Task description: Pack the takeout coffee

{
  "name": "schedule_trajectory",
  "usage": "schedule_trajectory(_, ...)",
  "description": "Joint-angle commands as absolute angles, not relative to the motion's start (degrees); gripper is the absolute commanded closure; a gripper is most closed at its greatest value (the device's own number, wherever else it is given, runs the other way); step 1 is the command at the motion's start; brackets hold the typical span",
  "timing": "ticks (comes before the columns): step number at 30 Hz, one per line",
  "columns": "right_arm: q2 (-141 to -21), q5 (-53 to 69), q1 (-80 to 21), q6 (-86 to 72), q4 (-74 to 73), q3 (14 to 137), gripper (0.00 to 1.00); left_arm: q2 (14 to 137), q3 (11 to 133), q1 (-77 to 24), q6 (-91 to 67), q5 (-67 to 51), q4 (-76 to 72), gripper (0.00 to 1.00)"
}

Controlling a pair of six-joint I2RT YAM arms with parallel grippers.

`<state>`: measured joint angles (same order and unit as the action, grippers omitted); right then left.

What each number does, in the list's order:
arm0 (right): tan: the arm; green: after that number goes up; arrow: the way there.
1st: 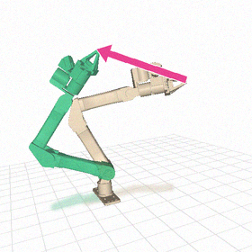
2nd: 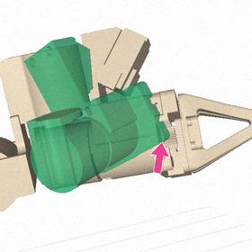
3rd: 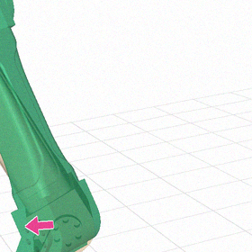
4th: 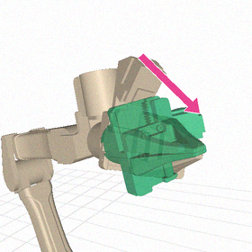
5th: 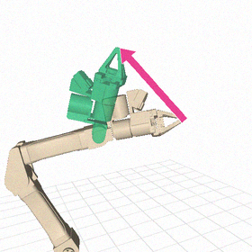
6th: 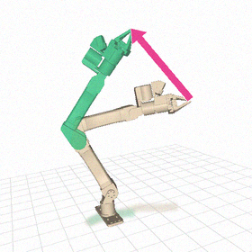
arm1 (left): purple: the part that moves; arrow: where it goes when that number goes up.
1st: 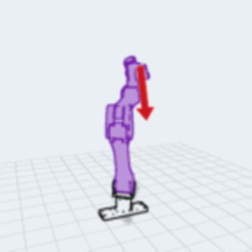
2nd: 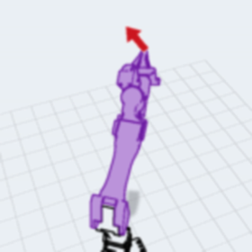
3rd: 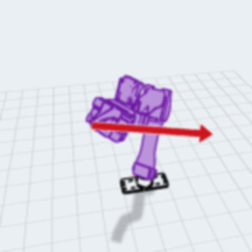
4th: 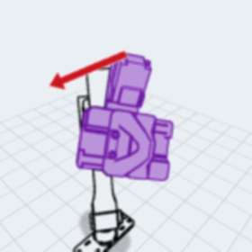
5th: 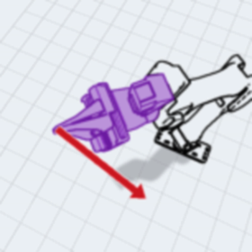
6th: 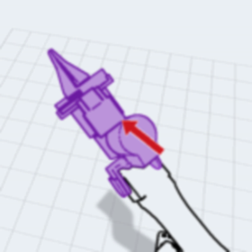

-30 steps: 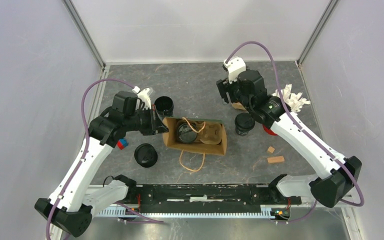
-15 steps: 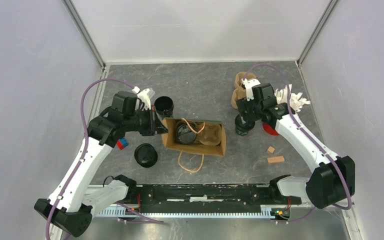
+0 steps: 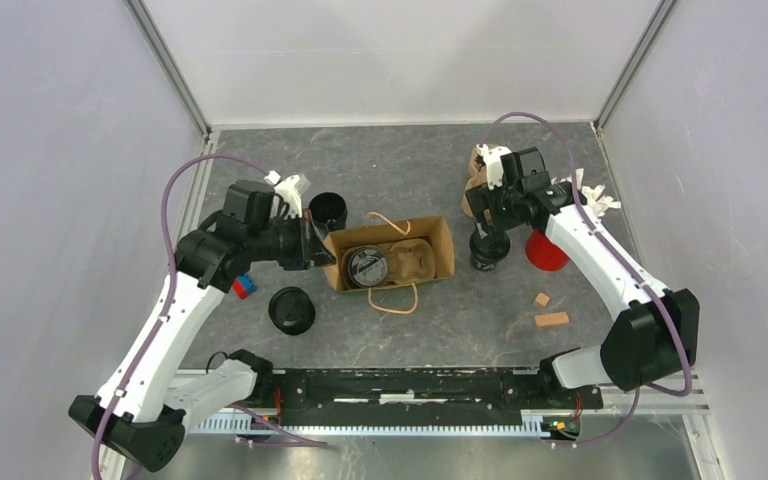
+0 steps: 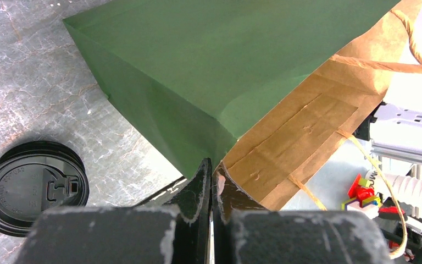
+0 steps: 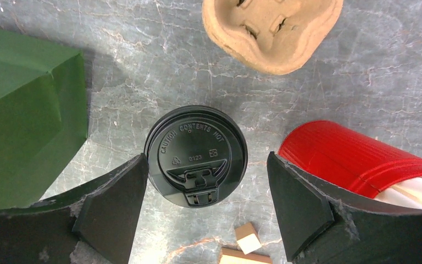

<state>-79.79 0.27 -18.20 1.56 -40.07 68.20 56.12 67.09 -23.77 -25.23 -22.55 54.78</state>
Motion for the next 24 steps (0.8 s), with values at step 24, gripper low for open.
schedule_trajectory(24,-84.1,2.6,-18.2,3.0,-40.9,65.3,0.11,57.3,68.7,-23.9,-21.1,-24.9,53.6,0.96)
